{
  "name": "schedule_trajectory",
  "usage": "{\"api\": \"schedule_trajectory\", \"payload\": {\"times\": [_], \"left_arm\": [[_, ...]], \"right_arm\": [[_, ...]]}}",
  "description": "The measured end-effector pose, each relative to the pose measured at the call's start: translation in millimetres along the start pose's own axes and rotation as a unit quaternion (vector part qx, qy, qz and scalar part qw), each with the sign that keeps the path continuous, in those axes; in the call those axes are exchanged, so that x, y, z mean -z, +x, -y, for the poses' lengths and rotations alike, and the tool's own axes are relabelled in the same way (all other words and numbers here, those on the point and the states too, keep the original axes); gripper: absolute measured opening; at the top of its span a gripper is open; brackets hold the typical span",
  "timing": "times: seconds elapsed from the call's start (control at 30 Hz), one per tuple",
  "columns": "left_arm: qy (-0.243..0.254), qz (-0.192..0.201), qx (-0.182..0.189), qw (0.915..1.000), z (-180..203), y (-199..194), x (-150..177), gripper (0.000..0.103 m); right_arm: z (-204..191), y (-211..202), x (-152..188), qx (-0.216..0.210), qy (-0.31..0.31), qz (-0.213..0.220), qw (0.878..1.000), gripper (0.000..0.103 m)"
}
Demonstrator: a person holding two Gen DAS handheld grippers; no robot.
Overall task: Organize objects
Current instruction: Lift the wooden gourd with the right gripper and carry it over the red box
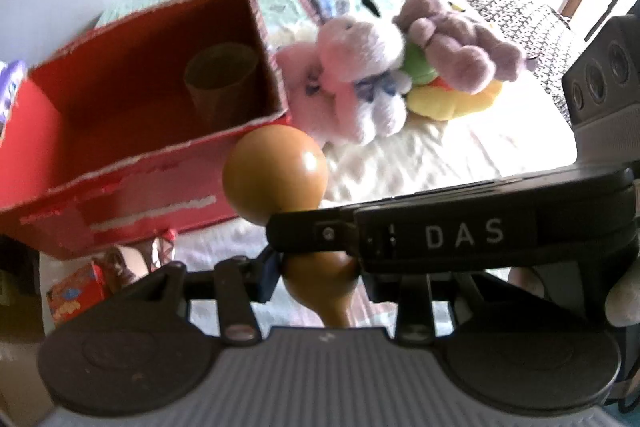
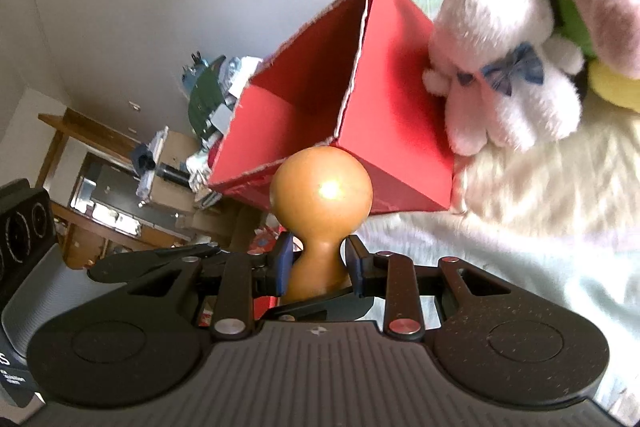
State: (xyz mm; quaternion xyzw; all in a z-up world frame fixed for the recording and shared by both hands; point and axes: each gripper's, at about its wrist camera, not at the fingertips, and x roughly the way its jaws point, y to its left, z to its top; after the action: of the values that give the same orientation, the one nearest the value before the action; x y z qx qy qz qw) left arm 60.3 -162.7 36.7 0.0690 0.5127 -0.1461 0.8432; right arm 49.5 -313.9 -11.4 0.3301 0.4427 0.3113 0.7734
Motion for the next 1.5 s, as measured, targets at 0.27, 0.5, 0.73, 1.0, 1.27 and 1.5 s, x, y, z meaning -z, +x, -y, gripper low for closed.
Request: {"api": "schedule_trajectory", "payload": {"times": [0.27, 0.5, 0.73, 1.0, 1.27, 1.5], "left_arm": [[0.034, 0.037, -0.006, 0.9987, 22, -21, -11, 0.037], [0.068, 0.098, 0.006, 0.9928, 18, -56, -37, 0.036], [0.088, 0.148, 0.019, 0.9848, -25, -85, -78, 0.036], [0.088, 0.157, 0.032, 0.9831, -99, -83, -108, 0.036], [0.065, 0.114, 0.067, 0.9890, -157, -32, -111, 0.036], [0.058, 0.050, 0.097, 0.9923, -171, 28, -99, 0.036]], "right_arm": [[-6, -34, -10, -0.008, -0.009, 0.047, 0.999, 0.031], [-43, -42, -41, -0.003, -0.042, 0.096, 0.995, 0.031], [-94, -8, -85, 0.018, -0.080, 0.119, 0.989, 0.031], [-115, 57, -119, 0.037, -0.081, 0.101, 0.991, 0.031], [-96, 121, -124, 0.105, -0.069, 0.058, 0.990, 0.031], [-59, 156, -120, 0.154, -0.043, 0.010, 0.987, 0.031]]}}
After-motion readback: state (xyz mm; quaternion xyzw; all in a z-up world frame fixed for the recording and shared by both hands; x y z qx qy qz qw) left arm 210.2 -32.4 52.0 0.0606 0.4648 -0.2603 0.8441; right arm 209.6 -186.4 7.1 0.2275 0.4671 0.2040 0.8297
